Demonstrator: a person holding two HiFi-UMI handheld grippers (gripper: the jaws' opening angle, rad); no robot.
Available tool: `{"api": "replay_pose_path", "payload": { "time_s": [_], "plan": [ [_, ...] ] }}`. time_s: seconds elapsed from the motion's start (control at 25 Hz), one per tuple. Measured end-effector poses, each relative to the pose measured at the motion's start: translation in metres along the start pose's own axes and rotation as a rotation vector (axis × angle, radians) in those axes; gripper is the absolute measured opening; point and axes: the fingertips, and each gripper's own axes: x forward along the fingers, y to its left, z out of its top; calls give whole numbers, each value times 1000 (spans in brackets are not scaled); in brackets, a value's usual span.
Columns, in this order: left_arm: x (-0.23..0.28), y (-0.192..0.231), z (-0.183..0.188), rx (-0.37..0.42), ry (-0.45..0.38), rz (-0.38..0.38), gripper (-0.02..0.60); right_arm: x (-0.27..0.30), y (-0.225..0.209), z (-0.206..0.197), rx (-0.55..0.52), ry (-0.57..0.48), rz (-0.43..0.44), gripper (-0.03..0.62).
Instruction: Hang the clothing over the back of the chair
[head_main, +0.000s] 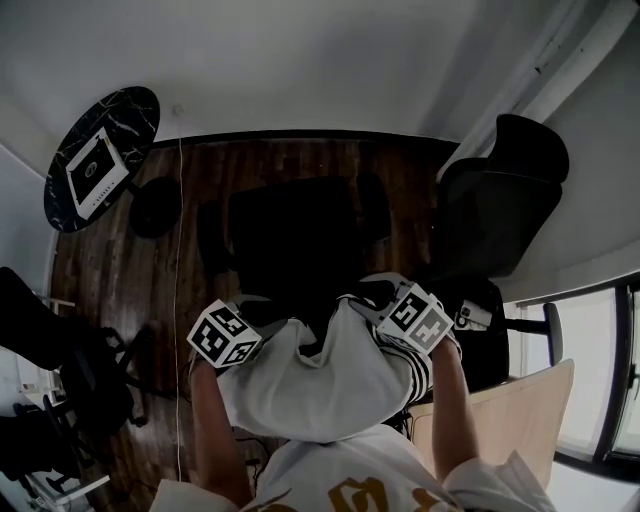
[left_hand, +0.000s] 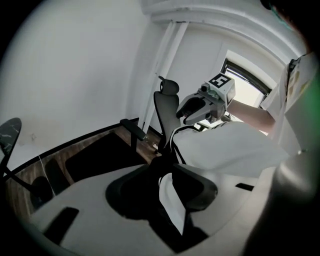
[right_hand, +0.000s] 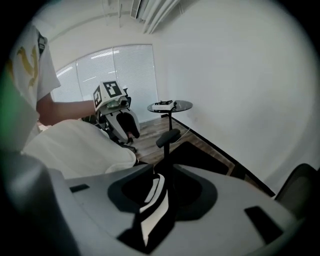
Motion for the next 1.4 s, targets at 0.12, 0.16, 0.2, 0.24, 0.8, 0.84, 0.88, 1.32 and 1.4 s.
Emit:
{"api": "replay_pose_path", "payload": {
  "time_s": [0.12,0.16,0.2,0.24,0.8,0.84,0.88,1.32,1.4],
  "plan": [
    [-13,0,11,3,-46,46,85,-11,5,9,-7,-29,-16,114],
    [-18,0,13,0,-62,55,74,-14,8,12,-12,-40,-17,110],
    [-24,-1,15,-5,-77,63,56,-17,10,15,-22,-51,-19,104],
    [-29,-1,17,-11,-92,71,39,-20,13,17,-33,-64,-27,87],
    [-82,-60,3,58,-119,259,20,-87,68,50,-123,-191,-217,12],
    [-86,-67,5,48,-142,269,20,-92,73,50,-128,-187,-243,12],
    [-91,-74,6,33,-165,277,20,-97,78,51,-125,-186,-265,12],
    [-148,-125,-16,-173,-428,452,20,-144,154,33,4,-320,-400,12],
    [-158,-135,-19,-152,-453,487,20,-151,161,28,22,-347,-430,12]
  ]
}}
